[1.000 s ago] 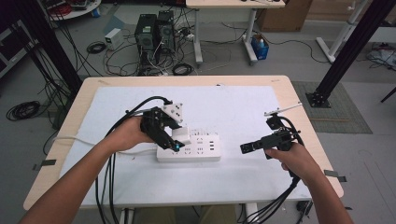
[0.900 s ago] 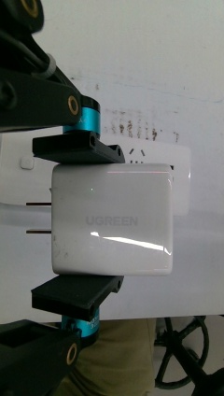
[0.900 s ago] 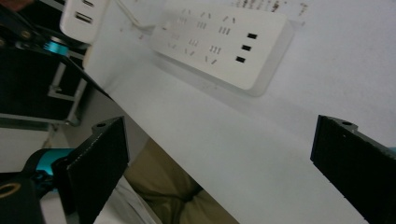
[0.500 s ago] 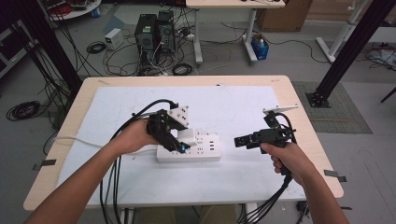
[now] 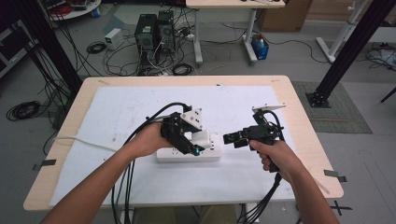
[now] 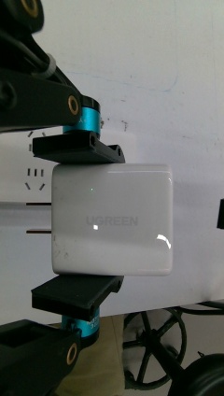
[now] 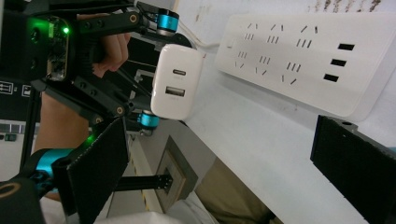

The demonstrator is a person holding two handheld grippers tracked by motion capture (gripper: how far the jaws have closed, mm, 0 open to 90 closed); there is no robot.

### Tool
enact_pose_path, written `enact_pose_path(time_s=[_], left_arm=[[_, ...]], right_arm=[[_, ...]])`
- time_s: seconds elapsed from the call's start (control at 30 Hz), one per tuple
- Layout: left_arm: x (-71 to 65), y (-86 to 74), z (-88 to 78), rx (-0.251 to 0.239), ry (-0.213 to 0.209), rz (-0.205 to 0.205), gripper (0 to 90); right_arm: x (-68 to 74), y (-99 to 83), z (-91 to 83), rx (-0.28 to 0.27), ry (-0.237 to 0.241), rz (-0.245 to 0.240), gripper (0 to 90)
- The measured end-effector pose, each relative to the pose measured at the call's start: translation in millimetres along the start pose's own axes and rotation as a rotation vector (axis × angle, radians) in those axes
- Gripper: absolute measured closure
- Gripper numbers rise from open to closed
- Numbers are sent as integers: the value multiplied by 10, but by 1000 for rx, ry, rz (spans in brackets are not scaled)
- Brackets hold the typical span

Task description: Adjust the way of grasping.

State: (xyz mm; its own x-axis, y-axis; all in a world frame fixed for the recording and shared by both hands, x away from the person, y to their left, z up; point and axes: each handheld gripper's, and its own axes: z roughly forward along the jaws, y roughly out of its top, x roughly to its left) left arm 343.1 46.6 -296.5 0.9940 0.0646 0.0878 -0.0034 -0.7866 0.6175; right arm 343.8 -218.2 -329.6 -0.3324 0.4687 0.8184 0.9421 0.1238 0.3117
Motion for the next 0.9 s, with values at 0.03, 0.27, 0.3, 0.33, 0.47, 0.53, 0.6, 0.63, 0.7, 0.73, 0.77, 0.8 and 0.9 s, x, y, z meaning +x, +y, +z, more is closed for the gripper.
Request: enact_pose_path(time_s=[0.03, 0.27, 0.3, 0.33, 0.47, 0.53, 0.6, 0.63, 0.7, 0.73, 0.77, 0.8, 0.9], left_arm=[[-3, 10, 10, -1, 3, 2, 426], [-35, 73, 68, -17, -2, 11, 426], [-42, 79, 75, -23, -3, 8, 426], [-48, 87, 79, -25, -4, 7, 427], [-64, 108, 90, -33, -4, 10, 426], [-65, 108, 92, -35, -1, 14, 426], [-63, 103, 91, -35, 6, 16, 426], [-63, 99, 92, -39, 5, 12, 426], [-63, 94, 95, -44, 10, 14, 426], [-64, 95, 98, -46, 10, 16, 426], [-65, 98, 97, -42, 12, 20, 426], [-67, 100, 102, -43, 13, 24, 426], [-71, 103, 110, -46, 12, 24, 426]], right_arm=[[1, 3, 11, -1, 0, 0, 39], [66, 37, 107, 11, -4, 13, 47], [74, 48, 136, 14, -5, 8, 49], [85, 57, 158, 20, -6, 9, 55], [104, 93, 257, 21, -12, 9, 75], [113, 107, 295, 25, -8, 11, 79], [122, 115, 334, 32, -5, 9, 125], [124, 115, 340, 28, 4, 2, 171], [128, 125, 360, 17, 14, -1, 172], [137, 131, 369, 16, 15, 8, 192], [137, 136, 381, 12, 18, 1, 224], [138, 138, 392, 15, 21, -1, 246], [140, 142, 431, 24, 19, 5, 311]])
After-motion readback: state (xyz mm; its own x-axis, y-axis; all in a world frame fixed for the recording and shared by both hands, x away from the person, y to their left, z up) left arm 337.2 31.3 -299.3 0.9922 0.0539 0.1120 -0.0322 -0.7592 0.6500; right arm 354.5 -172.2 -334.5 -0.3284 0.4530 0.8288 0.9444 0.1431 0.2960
